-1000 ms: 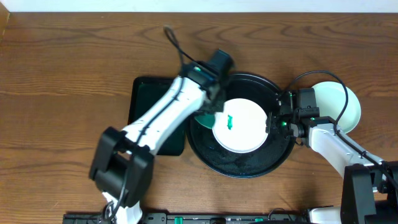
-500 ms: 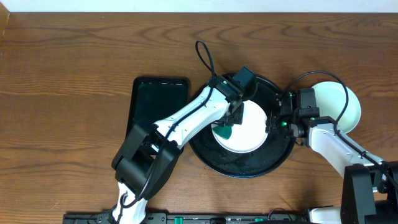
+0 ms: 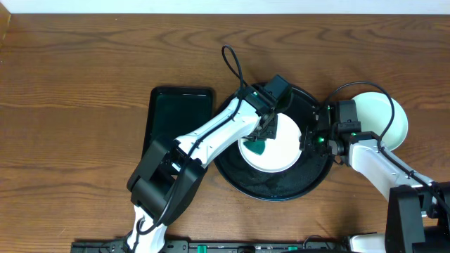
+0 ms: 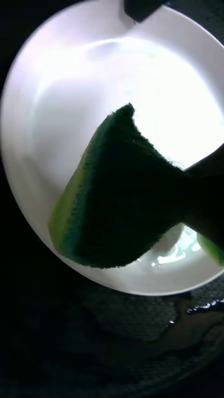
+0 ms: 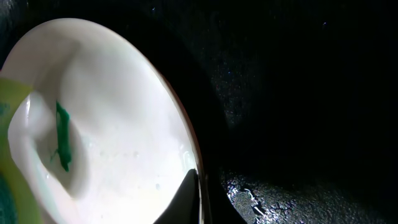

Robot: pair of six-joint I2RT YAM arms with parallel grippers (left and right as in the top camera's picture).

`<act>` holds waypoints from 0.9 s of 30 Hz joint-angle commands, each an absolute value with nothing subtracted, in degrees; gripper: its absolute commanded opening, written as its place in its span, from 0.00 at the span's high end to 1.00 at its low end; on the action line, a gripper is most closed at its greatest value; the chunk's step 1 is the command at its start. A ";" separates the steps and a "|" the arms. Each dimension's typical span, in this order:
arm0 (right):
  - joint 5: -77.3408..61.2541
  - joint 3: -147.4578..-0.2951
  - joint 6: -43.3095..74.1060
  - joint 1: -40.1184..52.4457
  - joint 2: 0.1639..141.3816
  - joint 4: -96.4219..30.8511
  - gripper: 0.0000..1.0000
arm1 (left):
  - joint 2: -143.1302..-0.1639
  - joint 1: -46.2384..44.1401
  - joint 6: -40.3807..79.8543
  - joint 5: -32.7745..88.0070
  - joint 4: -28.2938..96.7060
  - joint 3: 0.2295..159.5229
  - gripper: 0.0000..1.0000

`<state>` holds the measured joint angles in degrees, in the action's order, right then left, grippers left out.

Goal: Clean dirty plates on tray and stack at the side

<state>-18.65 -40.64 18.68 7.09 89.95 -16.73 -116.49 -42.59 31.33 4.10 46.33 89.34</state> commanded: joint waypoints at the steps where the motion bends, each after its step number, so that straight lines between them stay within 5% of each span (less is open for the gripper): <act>1: -20.16 -40.21 19.29 7.84 90.65 -16.93 0.92 | -116.29 -42.72 31.66 3.53 45.87 89.84 0.93; 6: -19.46 -40.21 19.25 8.32 90.65 -16.53 0.85 | -116.38 -42.72 31.66 3.31 45.67 89.80 0.93; 13: -18.85 -40.10 19.25 8.36 90.67 -16.51 0.99 | -116.73 -42.72 31.66 3.31 44.84 89.17 0.93; 27: -18.81 -40.01 19.22 8.36 90.67 -16.49 0.99 | -117.08 -42.72 33.36 1.83 45.69 88.71 0.93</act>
